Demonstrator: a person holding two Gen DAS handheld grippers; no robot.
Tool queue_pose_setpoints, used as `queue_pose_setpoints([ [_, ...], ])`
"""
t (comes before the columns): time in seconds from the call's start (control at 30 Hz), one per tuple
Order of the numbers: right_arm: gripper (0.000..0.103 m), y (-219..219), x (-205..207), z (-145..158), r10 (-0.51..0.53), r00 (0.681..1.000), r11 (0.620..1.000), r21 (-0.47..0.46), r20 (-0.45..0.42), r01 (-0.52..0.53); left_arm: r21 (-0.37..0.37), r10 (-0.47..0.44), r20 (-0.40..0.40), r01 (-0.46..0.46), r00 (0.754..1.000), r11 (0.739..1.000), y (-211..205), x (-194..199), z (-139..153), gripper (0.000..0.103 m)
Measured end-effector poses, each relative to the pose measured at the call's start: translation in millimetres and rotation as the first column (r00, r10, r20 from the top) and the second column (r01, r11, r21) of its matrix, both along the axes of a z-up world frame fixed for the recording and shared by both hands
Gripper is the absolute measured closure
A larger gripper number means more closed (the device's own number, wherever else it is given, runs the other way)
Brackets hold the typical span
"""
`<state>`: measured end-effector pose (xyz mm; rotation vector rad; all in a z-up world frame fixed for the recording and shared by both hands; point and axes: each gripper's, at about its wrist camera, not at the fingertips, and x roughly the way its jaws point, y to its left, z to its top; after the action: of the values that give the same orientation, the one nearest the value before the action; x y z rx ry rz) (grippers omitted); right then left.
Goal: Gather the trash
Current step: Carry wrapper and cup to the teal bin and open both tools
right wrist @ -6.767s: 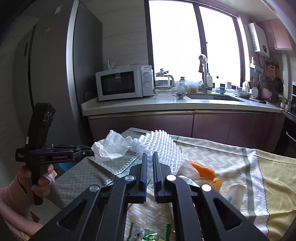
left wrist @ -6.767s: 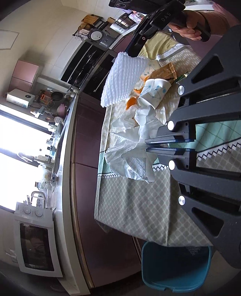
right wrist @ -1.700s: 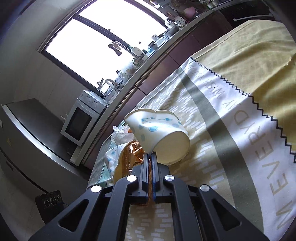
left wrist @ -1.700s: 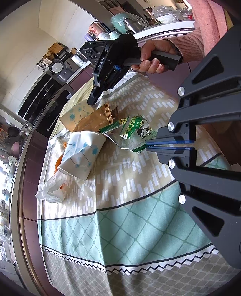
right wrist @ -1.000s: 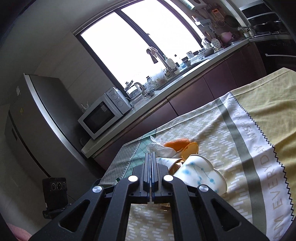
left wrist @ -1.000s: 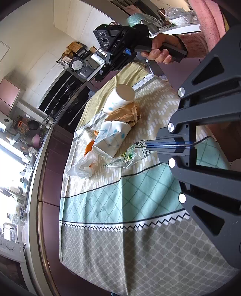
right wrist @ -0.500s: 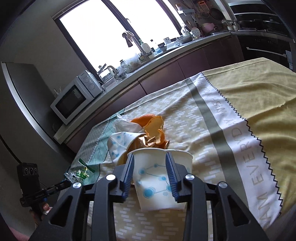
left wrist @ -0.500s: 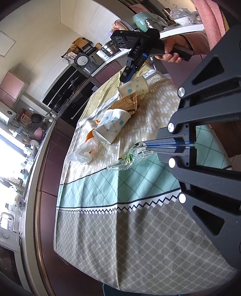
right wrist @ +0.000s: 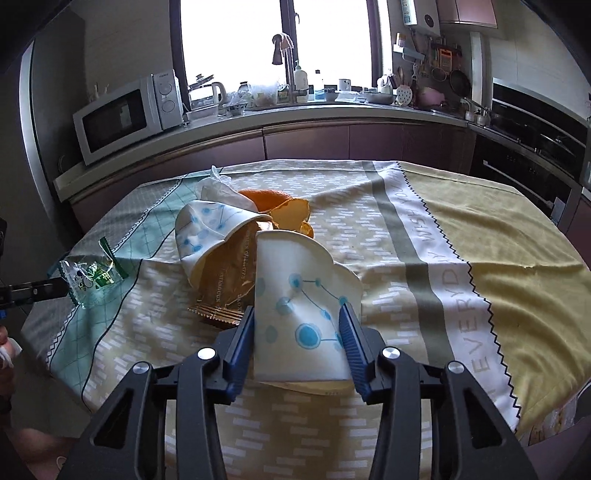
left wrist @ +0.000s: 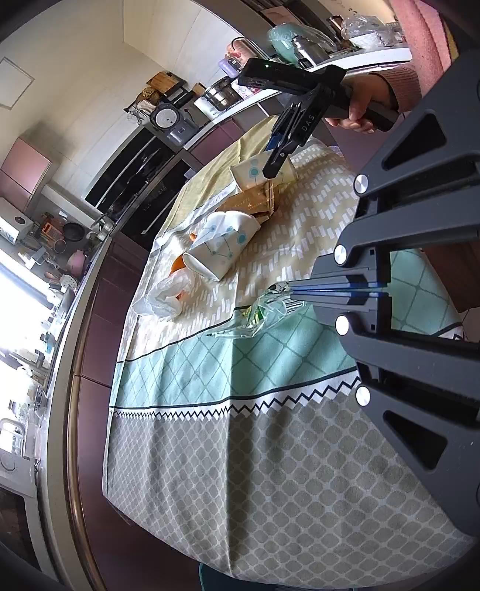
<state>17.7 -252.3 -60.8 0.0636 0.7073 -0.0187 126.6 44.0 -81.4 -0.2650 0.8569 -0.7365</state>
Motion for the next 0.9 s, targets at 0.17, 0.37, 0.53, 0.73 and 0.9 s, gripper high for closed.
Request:
queue_pose_setpoints([
  [0.17, 0.061, -5.5, -9.9, 23.9, 0.006, 0.998, 1.000, 0.028, 0.065, -0.008, -0.009, 0.013, 0.016, -0.013, 1.000, 1.000, 6.9, 0.6, 4.0, 0.102],
  [0.37, 0.061, 25.5, -4.2, 58.0, 0.143, 0.979, 0.984, 0.088, 0.143, -0.156, -0.017, 0.050, 0.046, -0.049, 0.998, 0.999, 27.4, -3.4, 13.6, 0.102],
  [0.53, 0.061, 85.1, 23.2, 68.3, 0.350, 0.923, 0.918, 0.136, 0.159, -0.372, -0.020, 0.118, 0.080, -0.117, 0.990, 0.993, 62.2, -9.2, 25.9, 0.102],
  [0.73, 0.061, 172.3, 66.7, 60.8, 0.568, 0.813, 0.786, 0.210, 0.126, -0.582, -0.014, 0.248, 0.110, -0.248, 0.963, 0.969, 124.3, -15.2, 39.2, 0.102],
  [0.9, 0.061, 234.6, 95.4, 52.0, 0.676, 0.731, 0.690, 0.267, 0.095, -0.673, 0.003, 0.378, 0.120, -0.381, 0.918, 0.924, 187.8, -21.1, 41.9, 0.102],
])
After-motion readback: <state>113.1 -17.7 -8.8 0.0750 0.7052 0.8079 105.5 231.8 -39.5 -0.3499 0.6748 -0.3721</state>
